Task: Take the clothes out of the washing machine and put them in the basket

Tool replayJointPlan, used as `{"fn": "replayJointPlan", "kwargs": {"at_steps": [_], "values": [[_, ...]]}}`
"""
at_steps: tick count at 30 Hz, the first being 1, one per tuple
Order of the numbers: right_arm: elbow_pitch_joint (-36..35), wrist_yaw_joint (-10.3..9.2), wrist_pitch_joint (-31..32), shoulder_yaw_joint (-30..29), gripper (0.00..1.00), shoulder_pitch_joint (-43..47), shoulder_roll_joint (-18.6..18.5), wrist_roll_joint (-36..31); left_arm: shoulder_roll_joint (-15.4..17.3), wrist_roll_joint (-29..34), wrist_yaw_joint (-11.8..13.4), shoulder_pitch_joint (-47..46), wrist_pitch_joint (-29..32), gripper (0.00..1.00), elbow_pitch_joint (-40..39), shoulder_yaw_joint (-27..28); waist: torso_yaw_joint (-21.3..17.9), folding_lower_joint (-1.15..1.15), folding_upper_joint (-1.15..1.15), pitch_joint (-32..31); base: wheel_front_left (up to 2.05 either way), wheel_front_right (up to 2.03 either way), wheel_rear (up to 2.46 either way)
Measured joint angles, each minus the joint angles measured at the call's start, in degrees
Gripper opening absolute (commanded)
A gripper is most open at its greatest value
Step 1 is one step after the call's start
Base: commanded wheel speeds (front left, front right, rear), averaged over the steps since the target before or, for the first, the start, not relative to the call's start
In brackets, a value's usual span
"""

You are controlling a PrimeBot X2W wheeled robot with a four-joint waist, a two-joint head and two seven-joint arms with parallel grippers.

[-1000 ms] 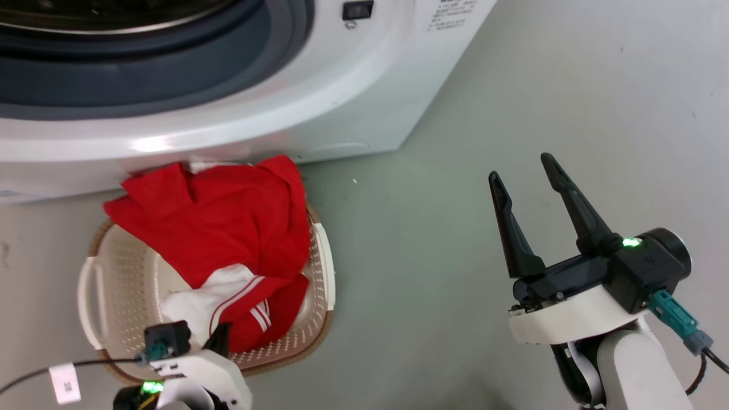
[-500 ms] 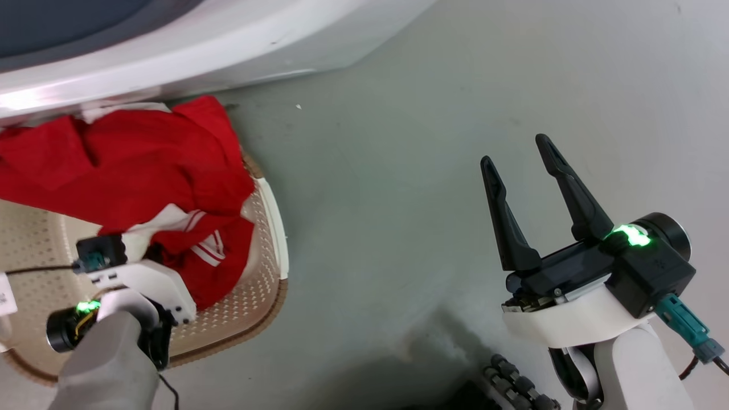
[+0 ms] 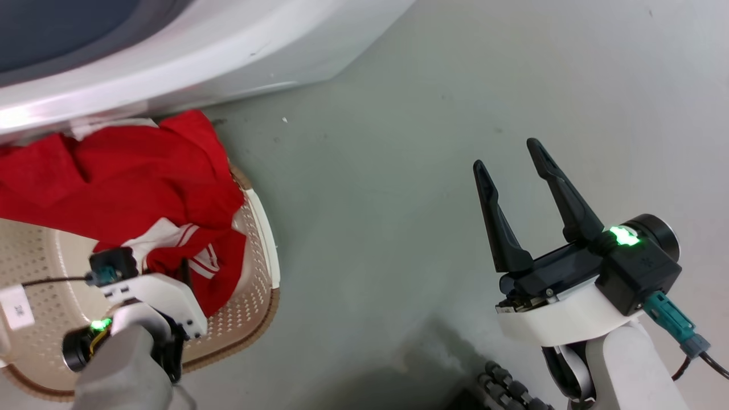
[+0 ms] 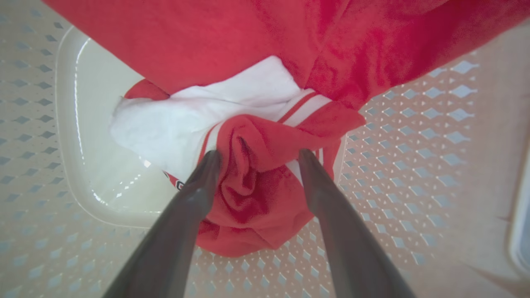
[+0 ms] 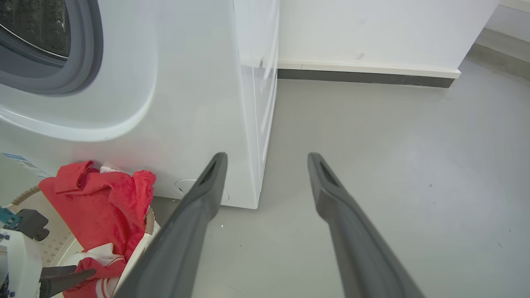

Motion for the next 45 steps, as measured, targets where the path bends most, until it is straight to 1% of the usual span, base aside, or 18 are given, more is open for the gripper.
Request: {"fn": "replayJointPlan", "kwargs": {"at_steps": [8, 12, 21, 26, 31, 40, 45], "values": [[3.55, 0.00, 0.21, -0.41, 1.00, -0.15, 0.03, -0.33, -3.10, -0.71, -0.96, 6.36, -0.87, 1.00, 0.03, 0.88, 2.72, 0.00, 0.00, -8.00, 0.00, 0.00, 0.00], [4.93, 0.00, 0.79, -1.07, 1.00, 0.07, 0.05, -0.47, -3.83, 0.76, -0.57, 9.50, -0.98, 1.00, -4.91, 1.90, 4.81, -0.01, 0.00, -12.97, 0.00, 0.00, 0.00], [6.24, 0.00, 2.88, -3.68, 1.00, 3.53, 0.03, -1.35, -5.46, 7.38, -0.40, 15.77, -1.03, 1.00, -16.53, 5.34, 11.04, -0.01, 0.00, -22.79, 0.00, 0.00, 0.00], [6.15, 0.00, 3.88, -4.77, 1.00, 4.93, 0.03, -1.51, -6.28, 11.47, -0.41, 17.86, -1.03, 1.00, -24.49, 8.72, 14.42, -0.02, 0.00, -26.71, 0.00, 0.00, 0.00], [6.35, 0.00, 4.34, -5.60, 1.00, 6.23, 0.03, -1.48, -7.53, 15.94, -0.38, 20.76, -1.03, 1.00, -33.87, 12.30, 16.69, -0.02, 0.00, -30.13, 0.00, 0.00, 0.00], [6.86, 0.00, 4.81, -7.45, 1.00, 8.66, 0.03, -1.23, -9.15, 23.46, -0.48, 25.14, -1.03, 1.00, -50.43, 16.19, 19.21, -0.02, 0.00, -35.38, 0.00, 0.00, 0.00], [6.72, 0.00, 4.83, -8.67, 1.00, 9.83, 0.03, -1.23, -9.22, 26.76, 0.18, 26.76, -1.03, 1.00, -59.84, 17.89, 19.88, -0.02, 0.00, -37.38, 0.00, 0.00, 0.00]]}}
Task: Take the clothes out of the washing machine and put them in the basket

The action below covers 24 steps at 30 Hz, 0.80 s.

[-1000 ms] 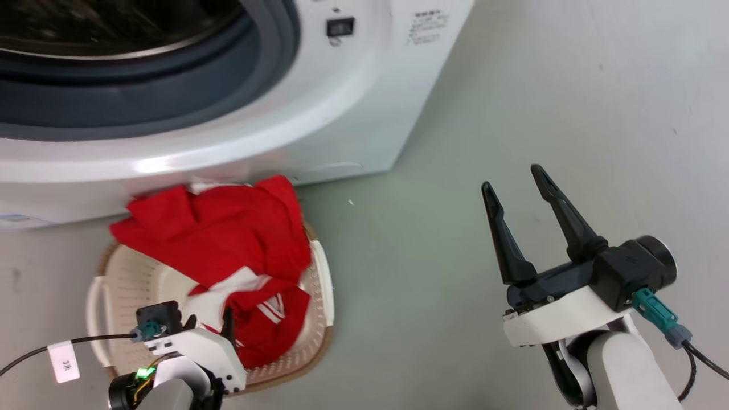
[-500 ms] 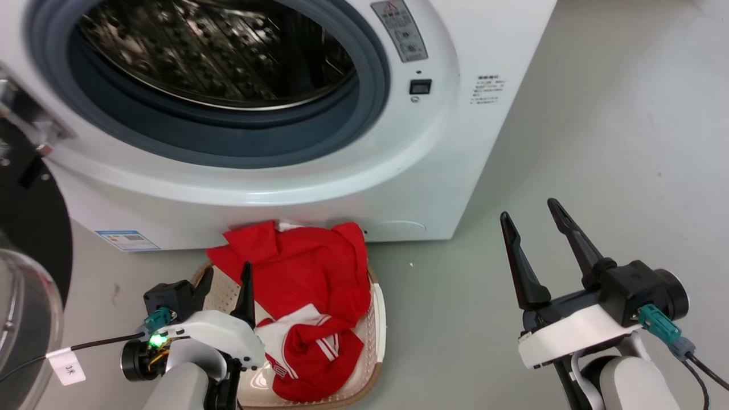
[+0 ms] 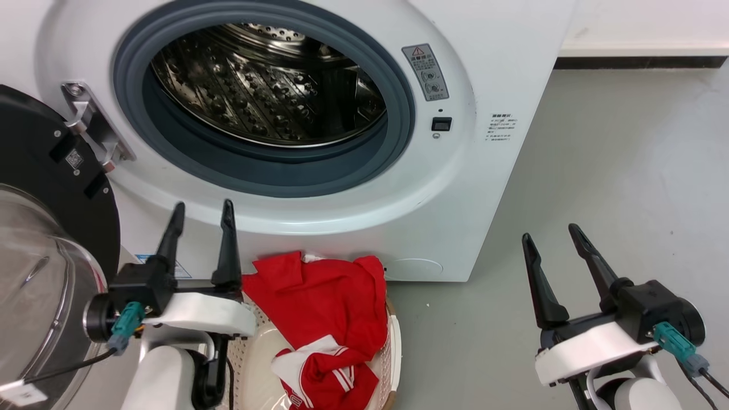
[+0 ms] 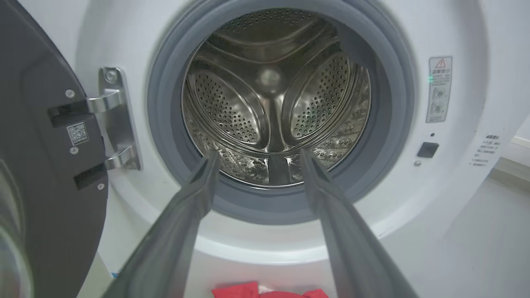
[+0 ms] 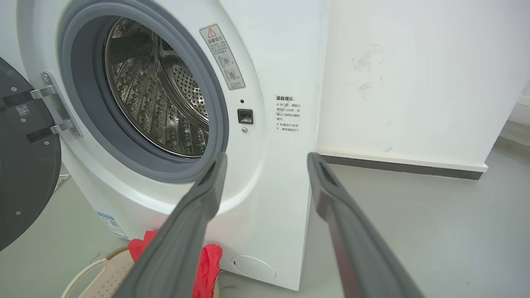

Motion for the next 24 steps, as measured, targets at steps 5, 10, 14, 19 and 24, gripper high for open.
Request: {"fn": "replayJointPlan", "kwargs": {"at_steps": [5, 10, 14, 19, 24], "values": [[-0.20, 0.00, 0.03, -1.18, 1.00, 1.18, 0.00, 0.04, 0.45, 2.89, 0.75, 1.90, 0.00, 1.00, -8.55, 1.02, 0.20, 0.00, 0.00, -1.43, 0.00, 0.00, 0.00], [-0.53, 0.00, 0.44, -2.08, 1.00, 3.25, -0.01, -0.18, 1.35, 4.65, 1.34, 5.67, 0.04, 1.00, -13.52, 0.91, 0.27, 0.00, 0.00, -3.12, 0.00, 0.00, 0.00], [-0.87, 0.00, 0.55, -2.09, 1.00, 4.37, 0.00, -0.57, 1.92, 5.03, 2.33, 9.06, 1.94, 1.00, -15.58, 1.05, 0.07, 0.00, 0.00, -4.60, 0.00, 0.00, 0.00], [-1.65, 0.00, 1.05, -2.86, 1.00, 5.96, -0.01, -1.79, 2.07, 4.65, 2.80, 13.33, 3.83, 1.00, -15.24, 1.00, -0.35, 0.00, 0.00, -6.20, 0.00, 0.00, 0.00], [-2.82, 0.00, 2.02, -4.04, 1.00, 7.67, -0.01, -3.08, 2.07, 4.31, 2.72, 15.04, 3.86, 1.00, -13.47, 0.40, -0.63, 0.01, 0.00, -7.65, 0.00, 0.00, 0.00]]}}
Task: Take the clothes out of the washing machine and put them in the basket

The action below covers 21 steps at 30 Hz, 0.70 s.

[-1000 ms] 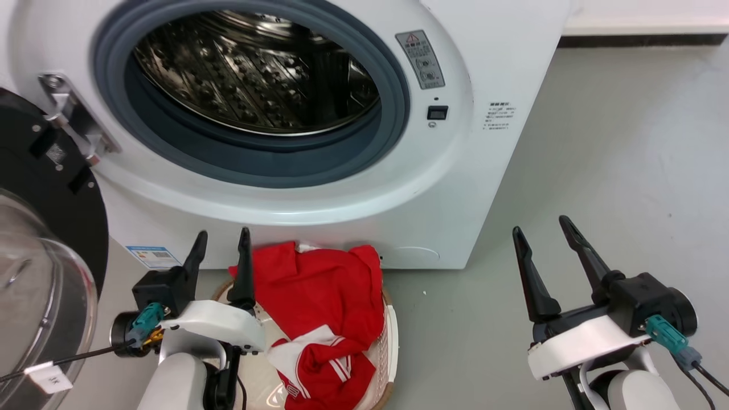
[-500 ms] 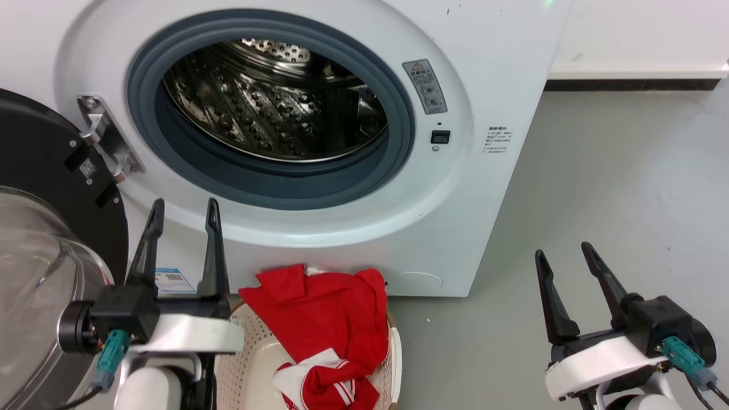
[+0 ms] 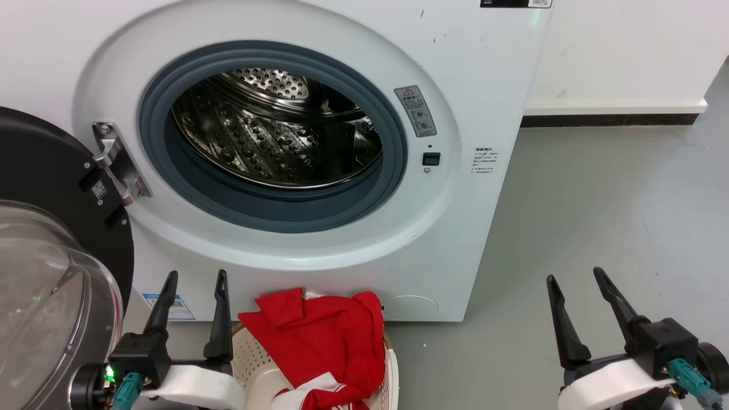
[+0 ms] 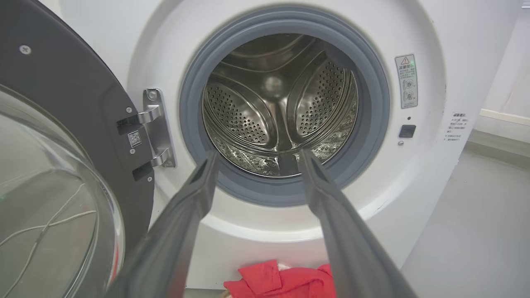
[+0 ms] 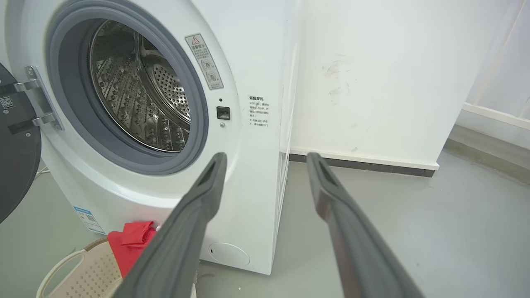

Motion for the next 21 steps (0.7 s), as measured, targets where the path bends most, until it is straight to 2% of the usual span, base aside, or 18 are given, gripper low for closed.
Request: {"fn": "replayJointPlan", "kwargs": {"at_steps": [9, 21], "values": [[-0.77, 0.00, 1.08, -2.40, 1.00, 2.54, 0.00, -0.41, -0.14, -0.79, -0.90, -0.02, -0.65, 1.00, 4.69, -0.93, -0.33, 0.00, 0.00, -1.66, 0.00, 0.00, 0.00], [-0.76, 0.00, 1.49, -1.93, 1.00, 3.30, 0.01, 0.03, 0.53, -0.81, -0.45, -0.16, -0.82, 1.00, 6.69, -1.44, 0.17, 0.00, 0.00, -2.20, 0.00, 0.00, 0.00]]}}
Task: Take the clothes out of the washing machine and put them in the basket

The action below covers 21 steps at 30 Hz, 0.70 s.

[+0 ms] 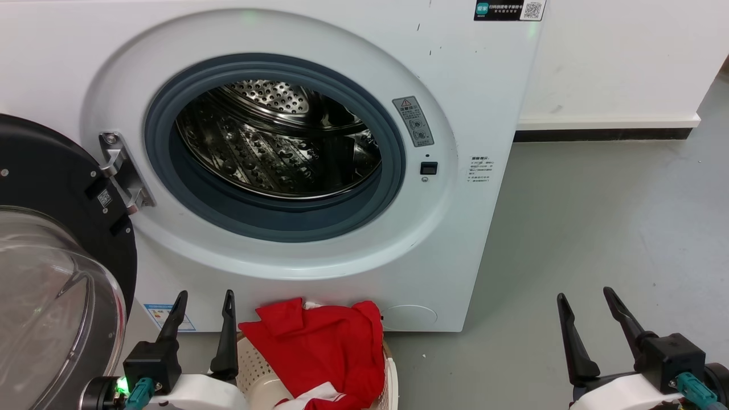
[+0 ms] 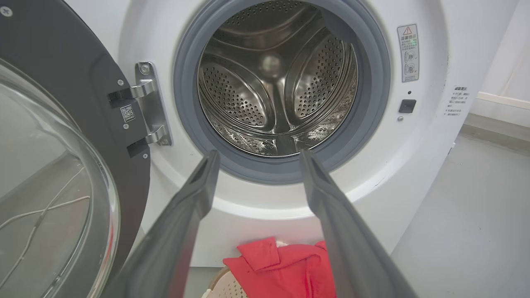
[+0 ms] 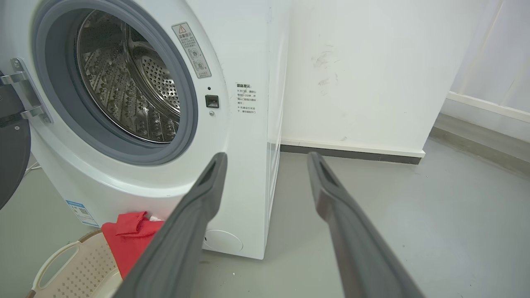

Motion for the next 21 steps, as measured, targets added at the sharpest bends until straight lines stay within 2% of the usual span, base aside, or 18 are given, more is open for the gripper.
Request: {"fn": "replayJointPlan", "kwargs": {"at_steps": [16, 17, 21], "values": [[0.24, 0.00, -0.47, 0.30, 1.00, -0.02, 0.00, 0.44, 0.56, -0.60, 0.58, -0.02, 0.26, 1.00, -0.04, -0.44, -0.12, 0.00, 0.00, 0.34, 0.00, 0.00, 0.00], [0.49, 0.01, -0.48, 0.31, 0.00, 0.01, 0.00, 0.42, 0.55, -0.69, 0.57, 0.04, 0.27, 0.00, 0.16, -0.43, -0.13, 0.00, 0.00, 0.34, 0.00, 0.00, 0.00], [2.50, 0.01, -0.44, 0.41, 0.00, 0.55, 0.01, 0.63, -0.10, -1.19, 0.53, 1.24, 0.44, 0.00, 2.30, -0.69, -0.14, 0.00, 0.00, 0.37, 0.00, 0.00, 0.00]]}}
